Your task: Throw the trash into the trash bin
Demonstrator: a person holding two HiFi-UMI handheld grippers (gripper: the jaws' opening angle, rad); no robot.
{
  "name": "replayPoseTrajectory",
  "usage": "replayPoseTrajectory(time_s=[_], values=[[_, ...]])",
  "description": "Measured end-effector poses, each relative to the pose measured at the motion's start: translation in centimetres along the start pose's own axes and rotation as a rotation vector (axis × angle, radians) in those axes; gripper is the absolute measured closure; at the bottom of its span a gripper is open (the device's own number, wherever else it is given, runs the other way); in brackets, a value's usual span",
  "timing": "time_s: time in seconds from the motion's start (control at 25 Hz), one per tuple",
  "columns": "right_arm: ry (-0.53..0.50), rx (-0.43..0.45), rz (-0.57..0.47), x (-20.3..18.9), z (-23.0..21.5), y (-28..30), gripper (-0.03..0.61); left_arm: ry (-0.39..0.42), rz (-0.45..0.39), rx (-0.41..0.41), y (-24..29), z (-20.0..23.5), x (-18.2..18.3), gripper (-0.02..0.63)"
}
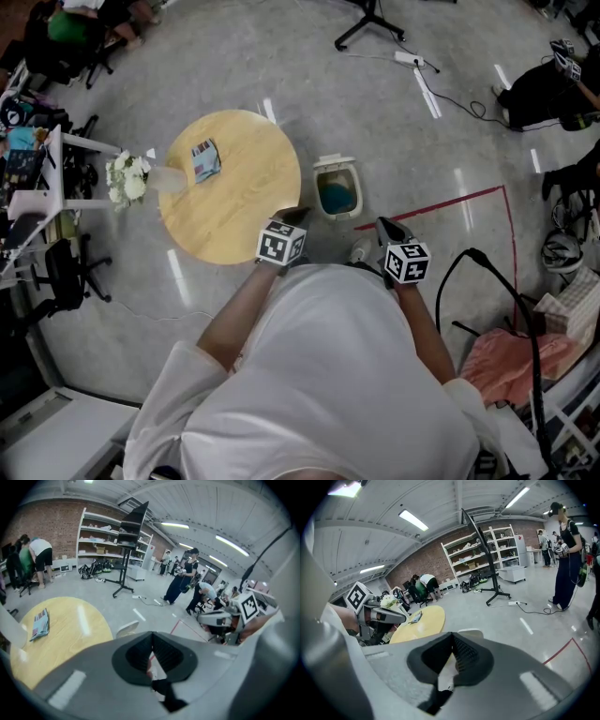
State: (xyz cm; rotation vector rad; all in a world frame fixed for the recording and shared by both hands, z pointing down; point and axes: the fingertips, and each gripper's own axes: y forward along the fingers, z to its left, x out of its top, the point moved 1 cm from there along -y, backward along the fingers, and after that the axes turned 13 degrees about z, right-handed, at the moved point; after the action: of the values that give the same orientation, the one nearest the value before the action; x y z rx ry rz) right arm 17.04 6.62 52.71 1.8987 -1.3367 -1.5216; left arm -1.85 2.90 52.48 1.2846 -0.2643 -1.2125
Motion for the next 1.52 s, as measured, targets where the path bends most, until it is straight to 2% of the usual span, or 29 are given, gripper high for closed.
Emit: replayPoseTrajectory(time_s=[0.52, 1.08, 1.52], values=[[-0.006, 0.002, 0.023, -1.3, 0.8, 0.2, 0.577, -0.045, 0.011, 0.000, -0.2, 0.6, -1.7, 0.607], [-0.012, -0.012, 0.040, -1.4, 2.1, 0.9, 0.577, -0.083, -0.003, 0.077, -1.6, 4.7, -3.2, 0.606], [-0.020, -0.016, 0.050, -1.0, 4.0, 2.2, 0.577, -0.116, -0.038, 0.096, -3.6, 8.7, -4.1, 0.600]])
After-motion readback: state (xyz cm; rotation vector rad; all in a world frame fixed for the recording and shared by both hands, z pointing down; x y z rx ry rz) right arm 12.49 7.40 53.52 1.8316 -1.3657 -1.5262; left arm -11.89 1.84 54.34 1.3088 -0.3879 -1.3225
